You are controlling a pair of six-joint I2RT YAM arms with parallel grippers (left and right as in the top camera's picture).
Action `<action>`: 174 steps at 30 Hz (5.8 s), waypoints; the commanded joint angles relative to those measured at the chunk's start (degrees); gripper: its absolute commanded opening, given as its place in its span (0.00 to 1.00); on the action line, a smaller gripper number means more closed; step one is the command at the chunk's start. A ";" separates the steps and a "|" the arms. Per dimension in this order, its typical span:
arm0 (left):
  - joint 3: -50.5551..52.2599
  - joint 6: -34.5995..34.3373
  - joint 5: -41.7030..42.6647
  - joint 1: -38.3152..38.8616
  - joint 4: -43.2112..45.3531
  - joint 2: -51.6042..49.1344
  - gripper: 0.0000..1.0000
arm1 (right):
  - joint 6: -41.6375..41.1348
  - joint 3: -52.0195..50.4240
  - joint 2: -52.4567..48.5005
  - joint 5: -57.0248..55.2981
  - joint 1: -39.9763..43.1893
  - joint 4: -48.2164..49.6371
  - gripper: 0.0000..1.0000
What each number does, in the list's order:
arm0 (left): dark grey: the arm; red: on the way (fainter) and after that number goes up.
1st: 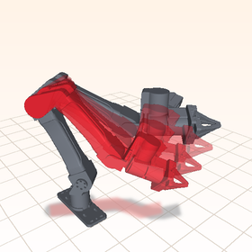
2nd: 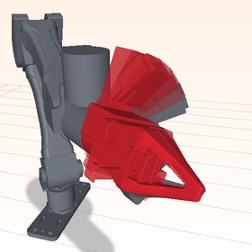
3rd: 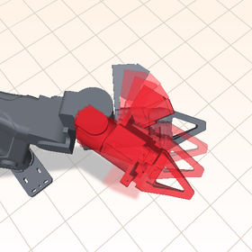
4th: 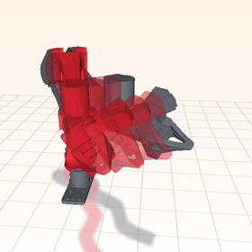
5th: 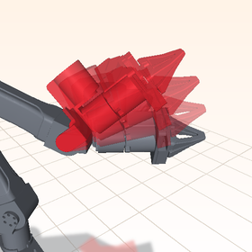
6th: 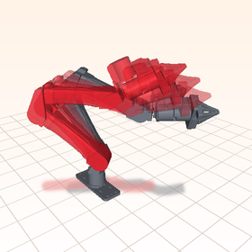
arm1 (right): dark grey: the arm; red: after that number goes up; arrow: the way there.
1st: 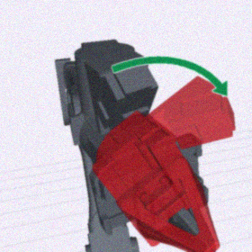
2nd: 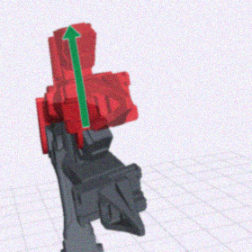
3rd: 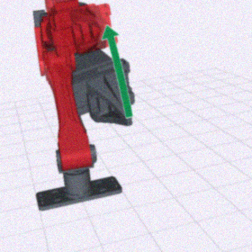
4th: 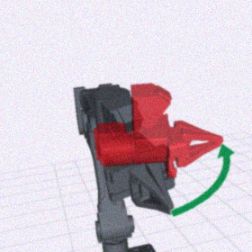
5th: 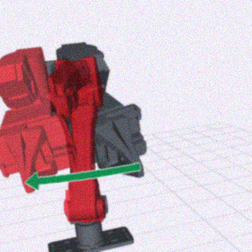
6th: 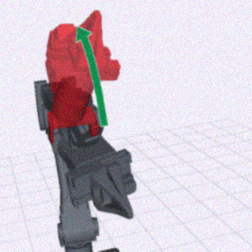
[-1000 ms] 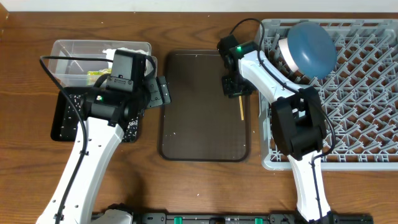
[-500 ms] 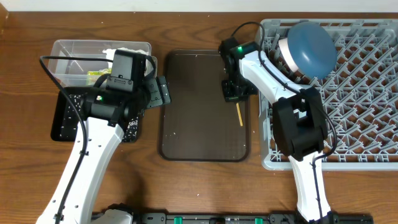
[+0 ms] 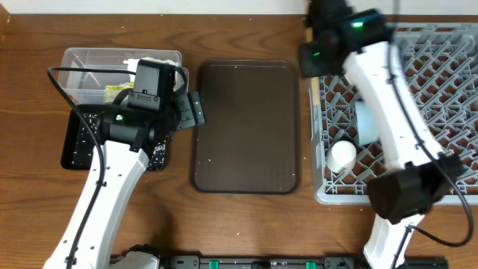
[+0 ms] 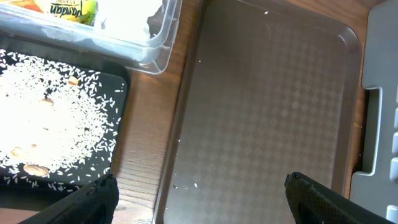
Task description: Sort waste into correct bins and load items into the dishwasher rack
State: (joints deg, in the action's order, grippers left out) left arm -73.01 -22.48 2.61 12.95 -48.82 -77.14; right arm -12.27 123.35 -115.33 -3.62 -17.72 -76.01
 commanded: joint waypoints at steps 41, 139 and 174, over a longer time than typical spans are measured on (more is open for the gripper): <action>-0.24 0.33 -0.31 -0.13 -0.02 -0.02 0.88 | 5.42 -2.60 18.64 3.08 4.87 -2.29 0.99; -0.22 0.35 -0.42 -0.13 0.00 -0.02 0.88 | 9.77 -123.03 114.95 8.15 16.02 72.13 0.99; 72.78 15.41 3.13 -13.90 55.23 68.70 0.88 | 9.77 -123.03 114.95 8.15 16.02 72.15 0.99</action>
State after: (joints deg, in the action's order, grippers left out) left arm -1.02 -8.82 7.09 -0.67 7.57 -10.63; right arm -3.18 0.43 -0.73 4.91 -1.72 -3.66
